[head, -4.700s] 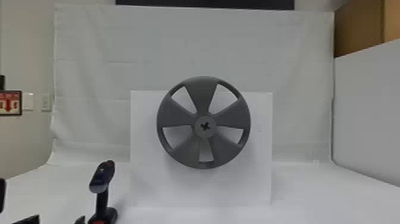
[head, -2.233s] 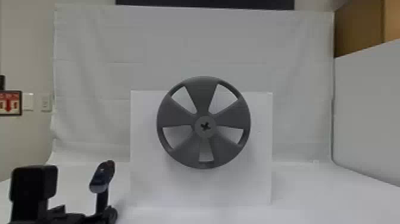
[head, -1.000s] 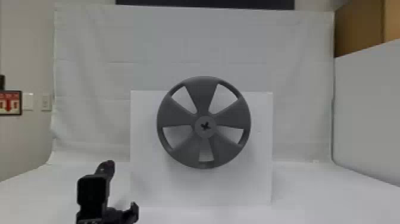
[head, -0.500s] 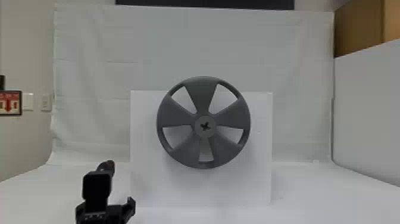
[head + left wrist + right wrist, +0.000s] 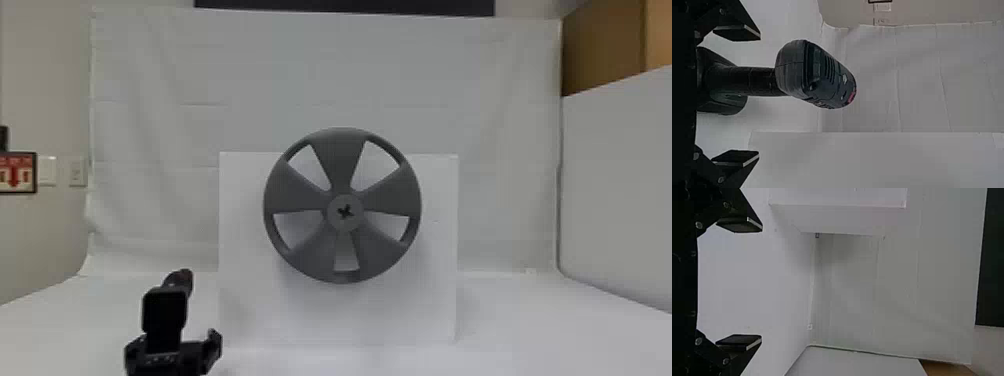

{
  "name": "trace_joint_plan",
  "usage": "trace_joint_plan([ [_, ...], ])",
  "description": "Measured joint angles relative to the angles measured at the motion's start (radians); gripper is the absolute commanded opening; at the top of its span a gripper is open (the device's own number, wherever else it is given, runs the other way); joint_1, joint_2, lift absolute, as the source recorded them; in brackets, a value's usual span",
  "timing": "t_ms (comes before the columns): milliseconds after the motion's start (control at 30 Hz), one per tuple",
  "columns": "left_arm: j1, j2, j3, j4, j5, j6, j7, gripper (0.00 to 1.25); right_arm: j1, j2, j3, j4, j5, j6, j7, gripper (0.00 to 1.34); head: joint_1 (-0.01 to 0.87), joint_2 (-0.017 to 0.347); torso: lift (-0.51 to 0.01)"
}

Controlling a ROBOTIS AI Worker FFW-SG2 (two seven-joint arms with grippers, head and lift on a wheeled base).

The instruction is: Grasp the drill and bring into the middle of wheel

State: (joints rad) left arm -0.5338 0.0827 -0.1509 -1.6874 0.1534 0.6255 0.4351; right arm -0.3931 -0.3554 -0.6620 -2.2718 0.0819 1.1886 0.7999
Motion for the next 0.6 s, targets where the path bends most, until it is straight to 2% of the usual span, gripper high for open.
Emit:
trace_joint_plan([
  [233, -0.023, -0.003, 0.001, 0.036, -0.003, -0.014, 0.002, 1.02, 0.002, -0.001, -0.002, 0.000, -0.002, 0.001, 0.000, 1.05, 0.000, 0.000, -0.406],
  [400, -0.039, -0.004, 0.001, 0.052, -0.004, -0.017, 0.002, 0.97, 0.002, -0.002, 0.000, 0.001, -0.002, 0.002, -0.001, 1.05, 0.000, 0.000, -0.406],
  [533, -0.043, -0.005, 0.001, 0.057, -0.005, -0.018, 0.002, 0.85, 0.002, -0.002, 0.001, 0.001, -0.002, 0.002, 0.000, 1.05, 0.000, 0.000, -0.406],
  [600, -0.045, -0.005, 0.001, 0.059, -0.005, -0.018, 0.002, 0.72, 0.002, -0.002, 0.002, 0.001, -0.002, 0.002, 0.000, 1.05, 0.000, 0.000, -0.406],
])
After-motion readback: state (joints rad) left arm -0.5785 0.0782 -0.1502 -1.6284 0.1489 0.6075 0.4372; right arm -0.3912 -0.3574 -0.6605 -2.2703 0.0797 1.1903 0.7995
